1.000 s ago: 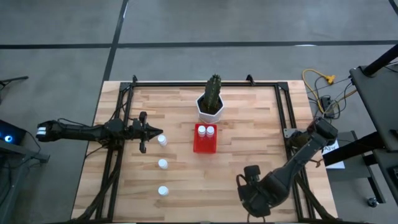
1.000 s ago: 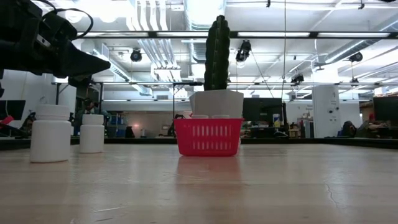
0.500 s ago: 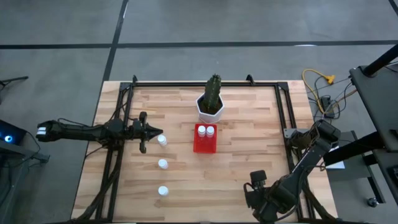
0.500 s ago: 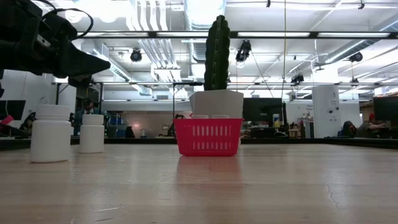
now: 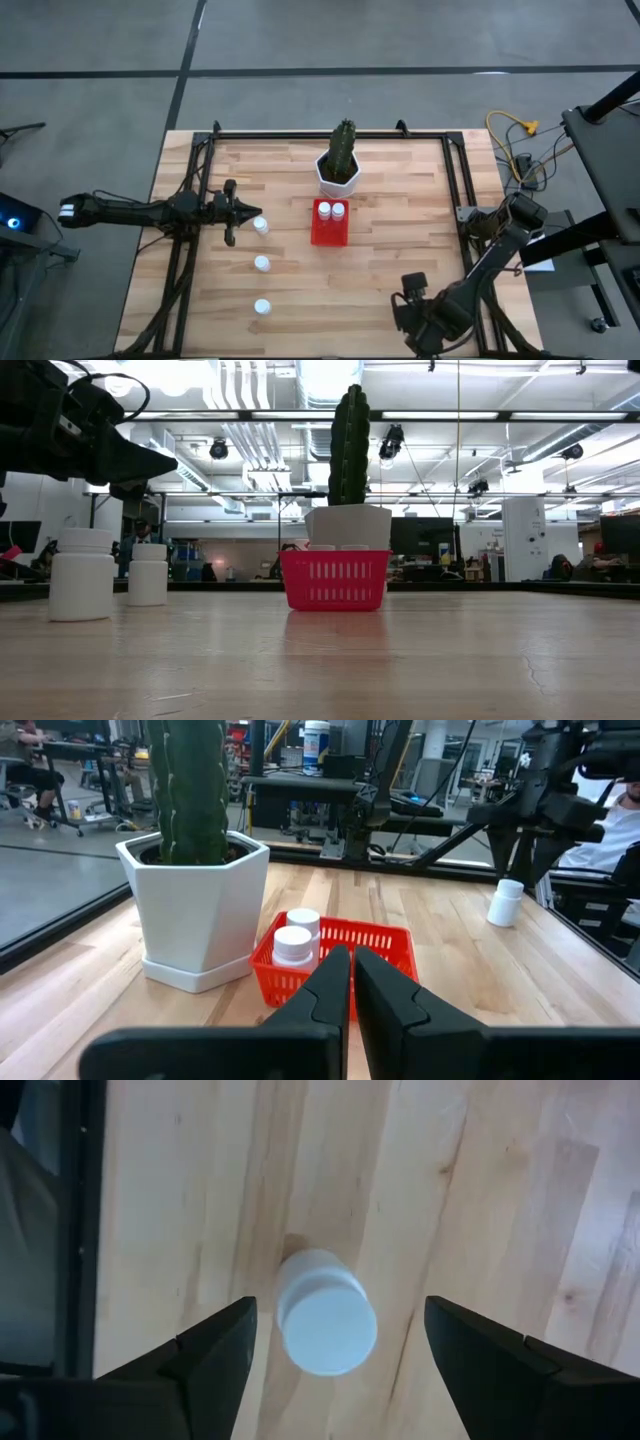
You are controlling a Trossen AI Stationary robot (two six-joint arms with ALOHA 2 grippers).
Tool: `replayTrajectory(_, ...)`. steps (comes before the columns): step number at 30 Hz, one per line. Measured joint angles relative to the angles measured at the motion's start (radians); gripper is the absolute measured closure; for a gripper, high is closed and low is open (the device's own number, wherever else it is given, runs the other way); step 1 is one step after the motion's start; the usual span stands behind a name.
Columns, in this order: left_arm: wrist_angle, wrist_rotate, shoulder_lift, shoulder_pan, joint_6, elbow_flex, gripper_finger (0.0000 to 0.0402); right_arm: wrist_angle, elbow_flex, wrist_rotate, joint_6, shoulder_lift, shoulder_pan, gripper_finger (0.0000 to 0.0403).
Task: Pick and place pill bottles into a basket
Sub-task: Put the white pill bottle into the red bin
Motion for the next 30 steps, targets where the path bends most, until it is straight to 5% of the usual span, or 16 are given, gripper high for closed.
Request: replayTrajectory(30, 0.0, 0.0, 0.0, 0.0, 0.0, 0.0, 0.0401, 0.165, -0.13, -0.03, 0.02, 0.002, 0.008, 0.0156)
